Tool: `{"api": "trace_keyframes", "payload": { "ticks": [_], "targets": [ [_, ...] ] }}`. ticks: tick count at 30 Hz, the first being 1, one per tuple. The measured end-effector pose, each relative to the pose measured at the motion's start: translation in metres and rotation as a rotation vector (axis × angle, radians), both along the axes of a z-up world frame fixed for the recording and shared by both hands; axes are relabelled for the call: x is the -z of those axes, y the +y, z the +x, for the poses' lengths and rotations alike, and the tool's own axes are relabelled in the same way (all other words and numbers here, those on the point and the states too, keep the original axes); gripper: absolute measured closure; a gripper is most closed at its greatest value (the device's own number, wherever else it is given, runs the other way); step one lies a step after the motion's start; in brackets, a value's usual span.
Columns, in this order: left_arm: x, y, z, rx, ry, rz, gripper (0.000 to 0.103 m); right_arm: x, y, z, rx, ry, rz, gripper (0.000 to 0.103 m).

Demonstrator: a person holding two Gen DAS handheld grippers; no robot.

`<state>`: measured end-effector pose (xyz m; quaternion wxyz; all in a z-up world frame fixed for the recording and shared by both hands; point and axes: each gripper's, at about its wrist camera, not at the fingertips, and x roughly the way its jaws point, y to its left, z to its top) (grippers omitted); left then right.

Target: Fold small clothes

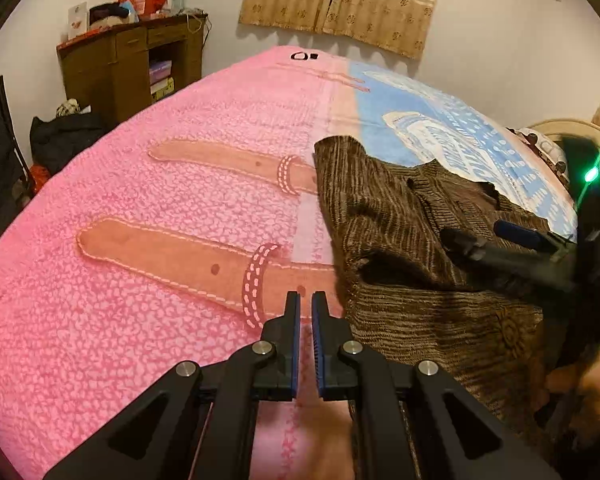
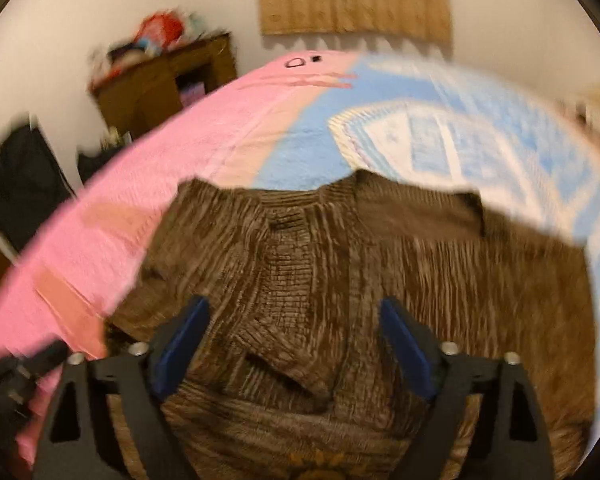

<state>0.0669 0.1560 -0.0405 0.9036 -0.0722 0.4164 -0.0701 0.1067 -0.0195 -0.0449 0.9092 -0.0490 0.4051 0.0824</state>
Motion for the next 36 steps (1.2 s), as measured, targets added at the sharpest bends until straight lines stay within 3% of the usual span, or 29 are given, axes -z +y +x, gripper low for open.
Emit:
{"api": "trace_keyframes", "payload": {
  "ticks": [2,3,6,10,11,12,14,15,18,20,23,24,25,27,29,31,32,33,34,35,36],
  "targets": [
    [0.001,0.002,-0.001,0.001,0.001,-0.024,0.098,0.012,0.002,0.001,0.029,0.025,-0.088,0.059],
    [0.0,0.001,-0.002,0.004,-0.003,-0.033,0.098,0.015,-0.008,0.003,0.027,0.065,-0.016,0.076],
    [-0.003,-0.003,0.0,0.013,-0.012,-0.034,0.098,0.006,-0.045,0.0,0.094,0.073,0.163,0.085],
    [-0.005,-0.009,0.002,0.025,-0.017,-0.028,0.098,0.005,-0.121,-0.029,0.267,0.039,0.525,0.081],
    [-0.004,-0.011,0.003,0.026,-0.016,-0.029,0.098,0.01,-0.129,-0.032,0.307,0.052,0.56,0.08],
    [-0.004,-0.012,0.005,0.025,-0.014,-0.03,0.098,0.021,-0.142,-0.038,0.348,0.083,0.596,0.073],
    [-0.004,-0.016,0.009,0.025,-0.007,-0.033,0.098,0.031,-0.152,-0.047,0.33,0.088,0.658,0.071],
    [-0.005,-0.019,0.012,0.025,-0.005,-0.031,0.098,0.029,-0.155,-0.053,0.324,0.079,0.65,0.067],
    [-0.01,-0.026,0.019,0.022,-0.014,-0.028,0.098,0.005,-0.158,-0.066,0.38,-0.004,0.539,0.037],
    [-0.014,-0.033,0.024,0.029,-0.024,-0.021,0.098,-0.013,-0.159,-0.071,0.391,-0.087,0.454,0.03],
    [-0.017,-0.042,0.037,0.015,-0.037,-0.004,0.098,-0.035,-0.137,-0.071,0.29,-0.174,0.336,0.032],
    [-0.016,-0.044,0.041,0.009,-0.035,-0.008,0.098,-0.036,-0.124,-0.063,0.23,-0.174,0.317,0.044],
    [-0.016,-0.047,0.045,0.002,-0.032,-0.016,0.098,-0.035,-0.108,-0.056,0.156,-0.155,0.294,0.059],
    [-0.013,-0.052,0.054,-0.013,-0.034,-0.022,0.097,-0.02,-0.077,-0.038,0.003,-0.051,0.282,0.065],
    [-0.005,-0.06,0.061,-0.011,-0.018,0.029,0.097,-0.002,-0.059,-0.017,-0.052,0.037,0.26,0.07],
    [0.007,-0.06,0.066,-0.025,0.023,0.083,0.098,0.009,-0.06,-0.001,-0.031,0.064,0.218,0.071],
    [0.01,-0.057,0.066,-0.022,0.031,0.066,0.098,0.013,-0.07,0.01,-0.006,0.062,0.228,0.074],
    [0.012,-0.051,0.065,-0.016,0.031,0.034,0.098,0.014,-0.087,0.018,0.024,0.053,0.268,0.085],
    [0.012,-0.045,0.063,-0.013,0.023,0.006,0.098,0.014,-0.107,0.026,0.071,0.056,0.332,0.086],
    [0.011,-0.041,0.064,-0.018,0.026,0.001,0.098,0.016,-0.137,0.03,0.168,0.064,0.395,0.085],
    [0.009,-0.038,0.064,-0.027,0.028,0.005,0.098,0.018,-0.155,0.031,0.233,0.065,0.432,0.075]
  ]
}}
